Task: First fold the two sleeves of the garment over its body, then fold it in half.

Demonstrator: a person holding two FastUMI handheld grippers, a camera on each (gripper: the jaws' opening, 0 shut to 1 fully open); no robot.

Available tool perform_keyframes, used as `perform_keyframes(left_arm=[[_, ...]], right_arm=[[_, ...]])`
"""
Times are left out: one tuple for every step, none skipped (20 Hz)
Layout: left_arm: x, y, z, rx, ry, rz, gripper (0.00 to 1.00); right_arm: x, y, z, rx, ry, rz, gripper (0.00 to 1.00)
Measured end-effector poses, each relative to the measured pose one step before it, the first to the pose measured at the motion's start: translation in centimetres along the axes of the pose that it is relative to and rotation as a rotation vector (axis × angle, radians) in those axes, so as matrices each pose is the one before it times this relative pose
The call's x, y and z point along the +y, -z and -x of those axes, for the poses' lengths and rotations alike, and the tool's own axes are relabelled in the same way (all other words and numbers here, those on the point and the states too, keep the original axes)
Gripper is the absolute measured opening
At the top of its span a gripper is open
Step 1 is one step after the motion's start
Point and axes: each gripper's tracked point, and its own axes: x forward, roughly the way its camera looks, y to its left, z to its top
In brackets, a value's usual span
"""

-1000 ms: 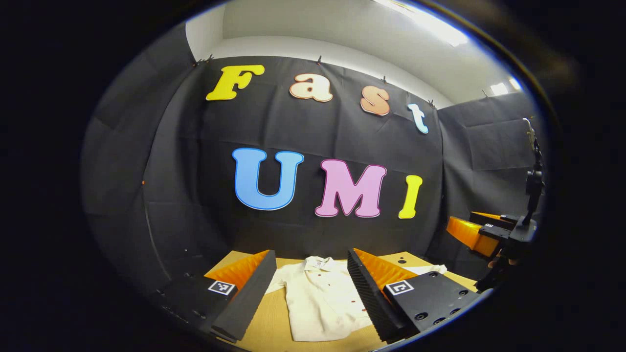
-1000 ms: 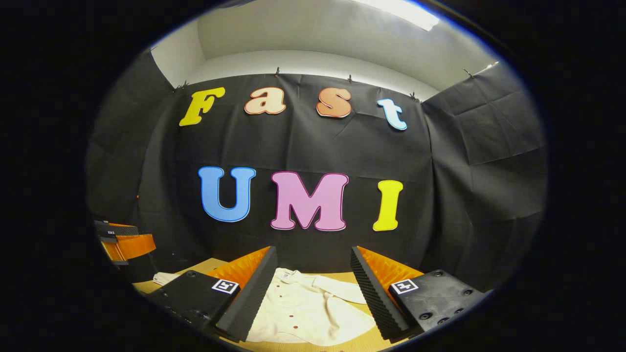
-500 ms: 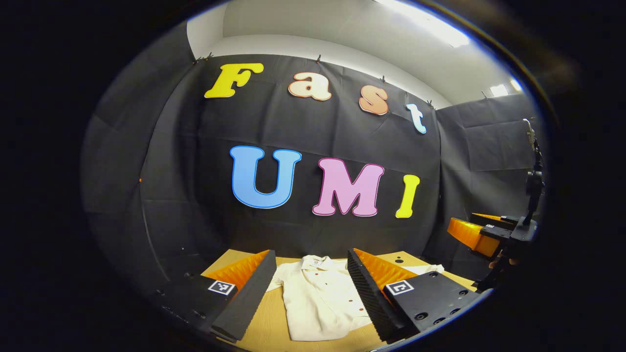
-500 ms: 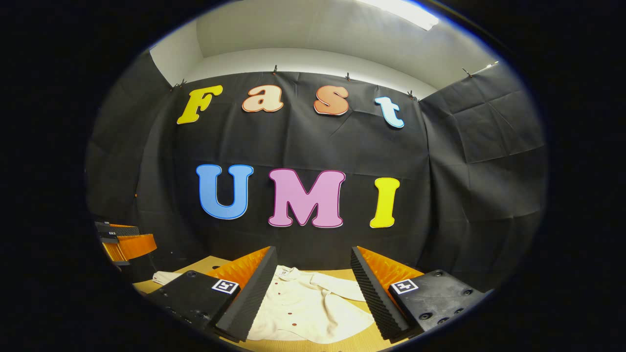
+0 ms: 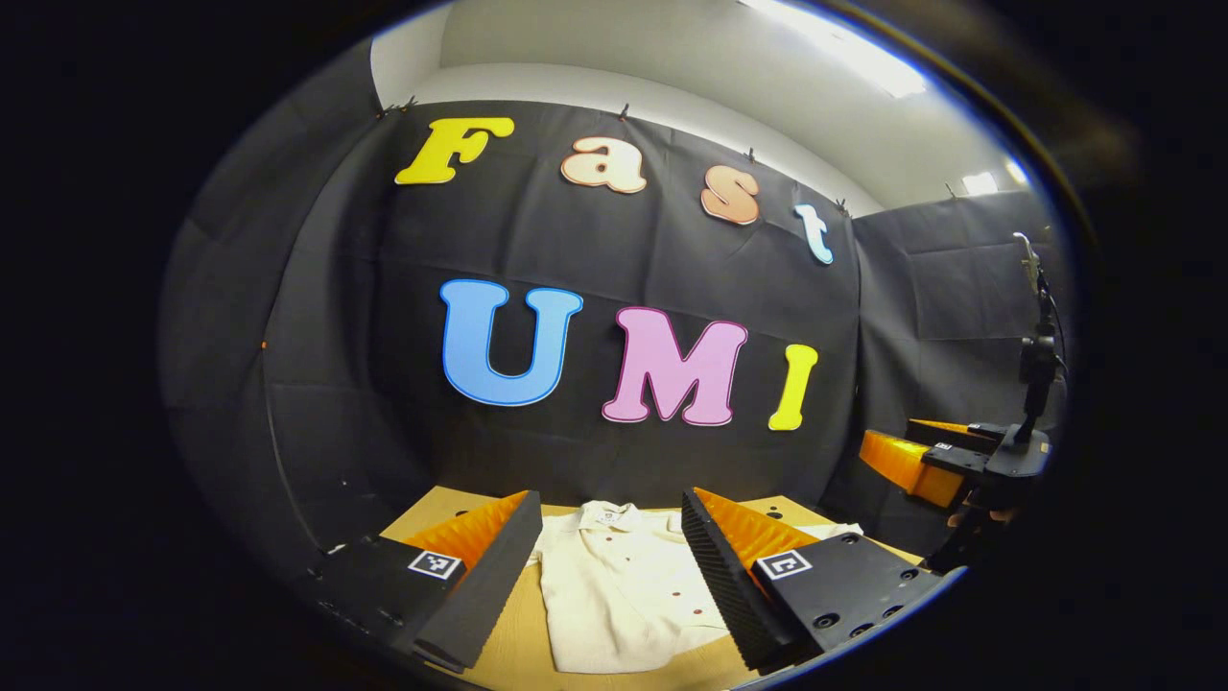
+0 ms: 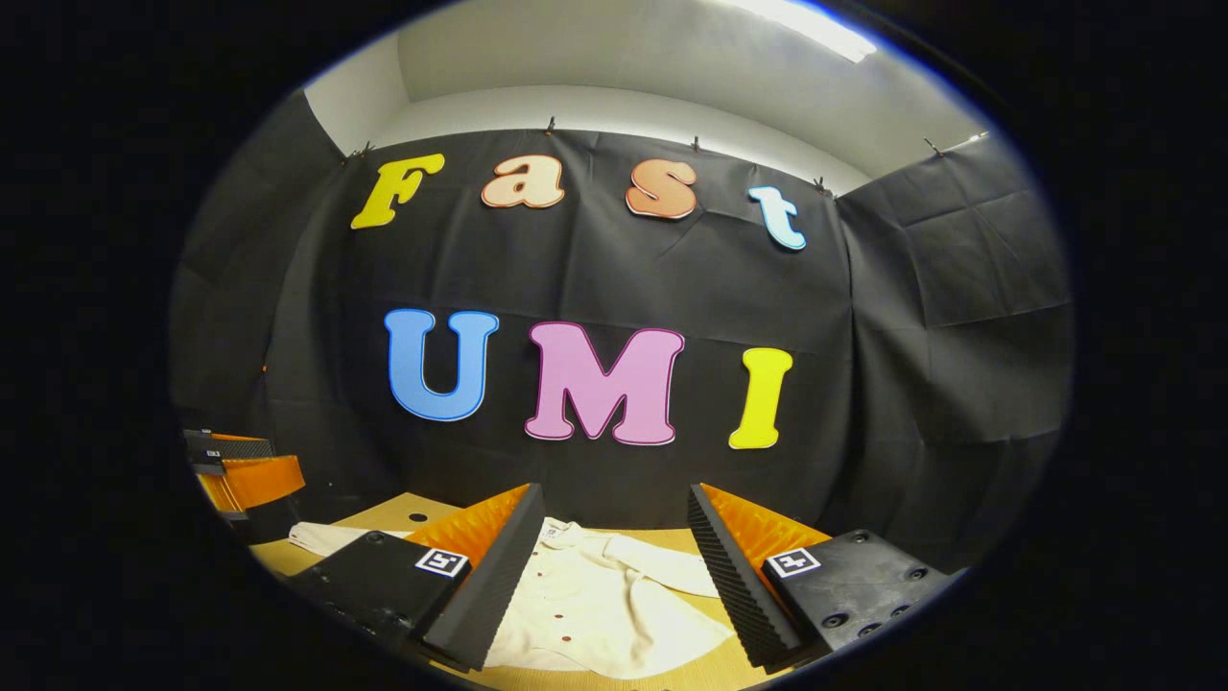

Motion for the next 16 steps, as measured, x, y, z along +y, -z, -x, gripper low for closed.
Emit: perform_keyframes(left_arm=[[0.008, 0.039, -0.238, 0.00224, -0.00207, -0.00302, 0.96], [-0.015, 0.114, -0.452, 0.00569, -0.00202, -0.00121, 0.95], [-0.018, 0.127, -0.354, 0.00568, -0.00271, 0.00278, 0.95], [-0.028, 0.145, -0.484, 0.00545, -0.00394, 0.00673, 0.95], [-0.033, 0.102, -0.383, 0.00554, -0.00519, 0.00971, 0.95], [-0.02, 0.183, -0.457, 0.00426, -0.00547, 0.01105, 0.96], [-0.16, 0.08, -0.505, 0.00674, -0.00603, 0.00959, 0.95], [-0.048, 0.267, -0.508, 0.00697, -0.00764, 0.00661, 0.95], [-0.173, -0.056, -0.529, 0.00257, -0.009, 0.00274, 0.96], [-0.125, 0.072, -0.466, 0.00009, -0.01026, -0.00084, 0.96], [-0.211, -0.075, -0.632, 0.00048, -0.01085, -0.00418, 0.96], [-0.244, 0.091, -0.589, -0.00012, -0.01267, -0.00547, 0.96], [-0.354, -0.156, -0.631, -0.00031, -0.01252, -0.00416, 0.96], [-0.311, 0.044, -0.622, -0.00108, -0.01276, -0.00188, 0.96], [-0.494, -0.156, -0.509, -0.0012, -0.01194, 0.0005, 0.96], [-0.574, -0.004, -0.542, -0.00159, -0.01145, 0.00012, 0.96]], right_arm=[[-0.001, 0.086, -0.575, 0.00345, -0.00393, 0.002, 0.96], [-0.078, 0.245, -0.647, 0.00535, -0.00222, 0.00504, 0.96], [-0.113, 0.308, -0.764, 0.00929, -0.00471, 0.0055, 0.96], [-0.069, 0.42, -0.81, 0.01088, -0.00904, 0.00587, 0.96], [-0.141, 0.348, -0.976, 0.01043, -0.0081, 0.00458, 0.96], [-0.248, 0.483, -1.198, 0.01003, -0.00752, 0.0094, 0.96], [-0.448, 0.427, -1.293, 0.0129, -0.00301, 0.01249, 0.96], [-0.571, 0.358, -1.5, 0.00851, -0.00374, 0.00788, 0.96], [-0.545, 0.266, -1.537, 0.00852, -0.0027, -0.0007, 0.96], [-0.569, 0.348, -1.626, 0.00698, -0.00501, -0.00328, 0.96], [-0.606, 0.447, -1.621, 0.01237, -0.00431, -0.00216, 0.96], [-0.609, 0.594, -1.786, 0.01702, -0.00861, 0.0, 0.96], [-0.69, 0.692, -1.619, 0.01607, -0.00514, 0.00257, 0.96], [-0.855, 0.568, -1.511, 0.01588, -0.0042, 0.00599, 0.96], [-0.835, 0.536, -1.519, 0.0131, -0.00307, 0.0051, 0.96], [-0.978, 0.852, -1.572, 0.01403, -0.00128, 0.00394, 0.97]])
